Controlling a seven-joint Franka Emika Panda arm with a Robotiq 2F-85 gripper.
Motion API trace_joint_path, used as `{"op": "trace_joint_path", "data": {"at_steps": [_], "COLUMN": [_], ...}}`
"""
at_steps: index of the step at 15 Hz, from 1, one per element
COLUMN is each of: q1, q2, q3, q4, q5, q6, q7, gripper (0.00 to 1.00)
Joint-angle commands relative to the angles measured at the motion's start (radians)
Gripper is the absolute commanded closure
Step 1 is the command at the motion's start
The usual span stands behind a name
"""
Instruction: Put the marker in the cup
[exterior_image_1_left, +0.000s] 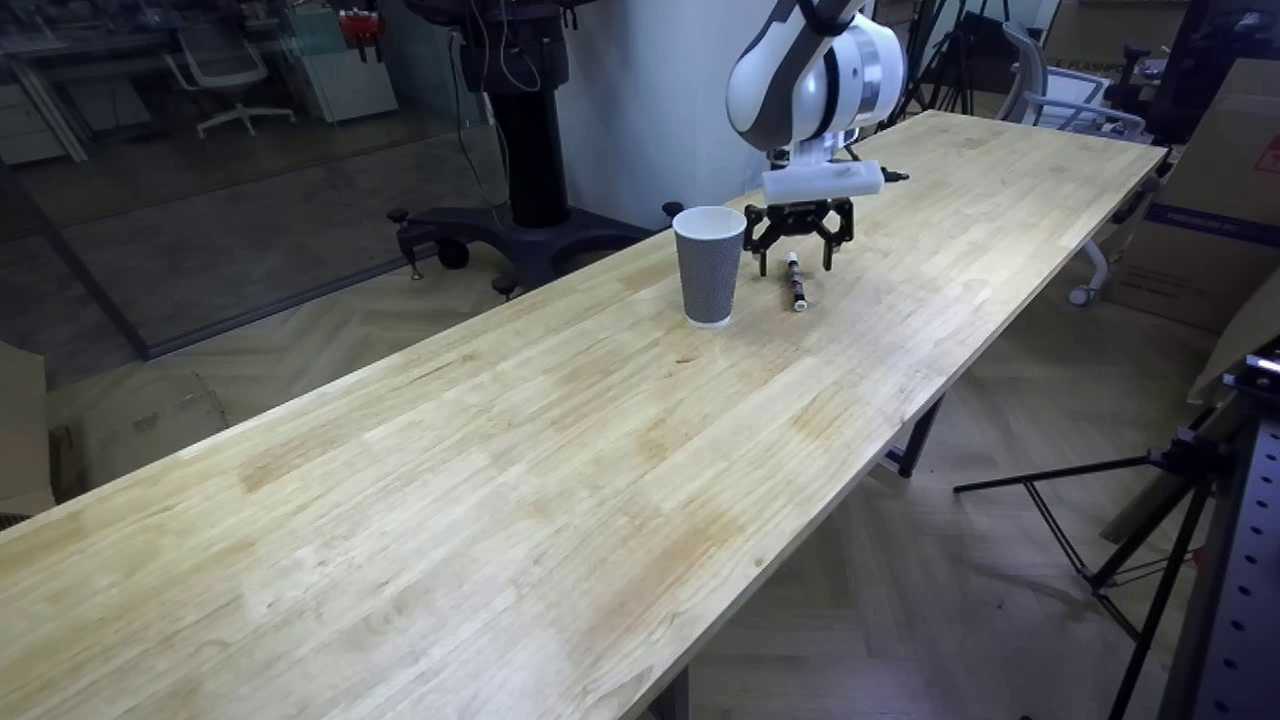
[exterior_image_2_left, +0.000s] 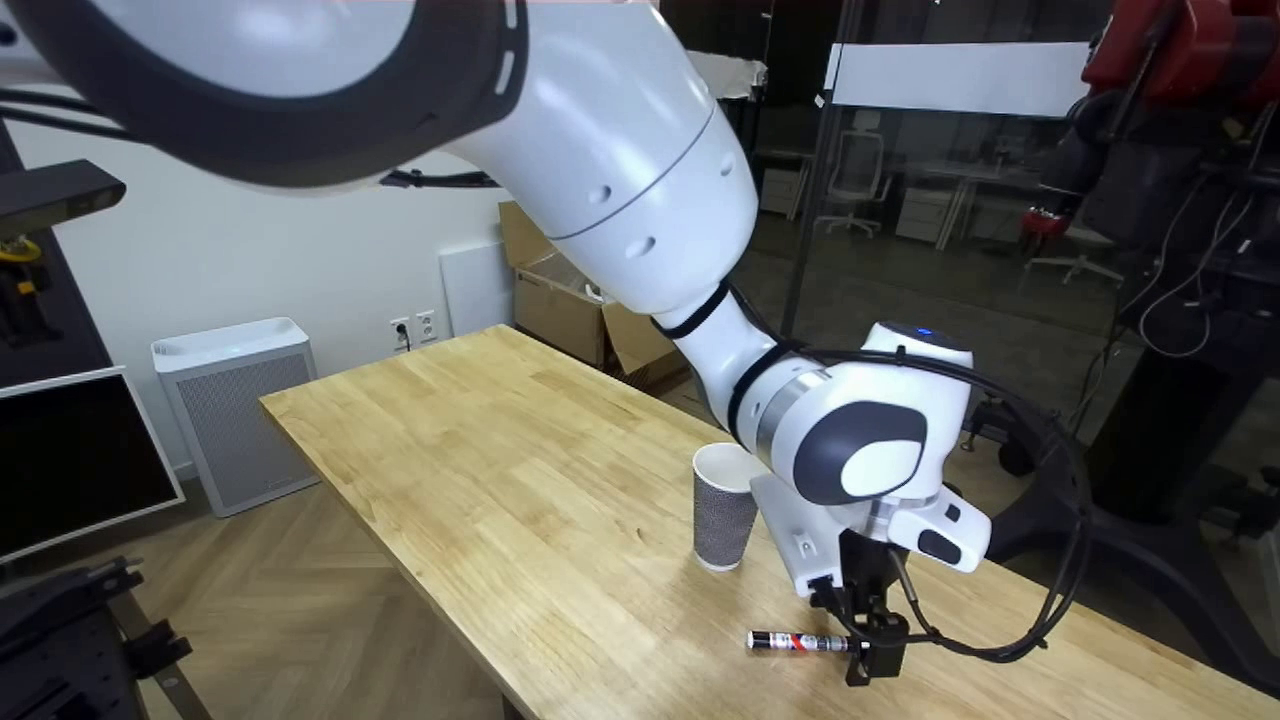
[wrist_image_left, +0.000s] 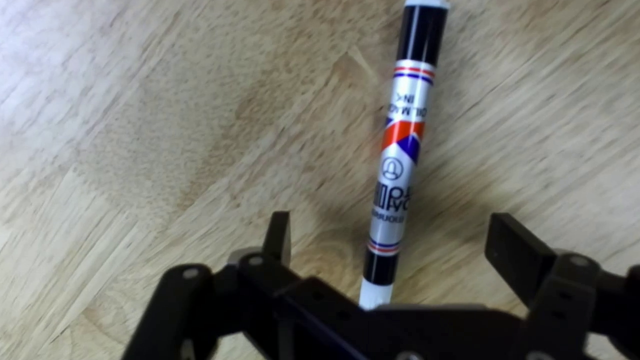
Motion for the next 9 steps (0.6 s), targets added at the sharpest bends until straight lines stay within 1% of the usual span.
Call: {"op": "trace_joint_path", "data": {"at_steps": [1,2,7,9], "q1": [-0.014,-0.015,-0.024,-0.026], "q2": [0.038,0.040,0.039,0.039], "q3": [0.008,0.009,0.024,0.029], "q4": [0.067,0.067,0.078,0.081], "q5": [0.005,0.007,0.017,0.022], "q6": [-0.027,-0.024,-0.013,-0.011], "q7": [0.021,0.021,0.018,0.018], "gripper": [0.26,0.32,0.69,0.81]}}
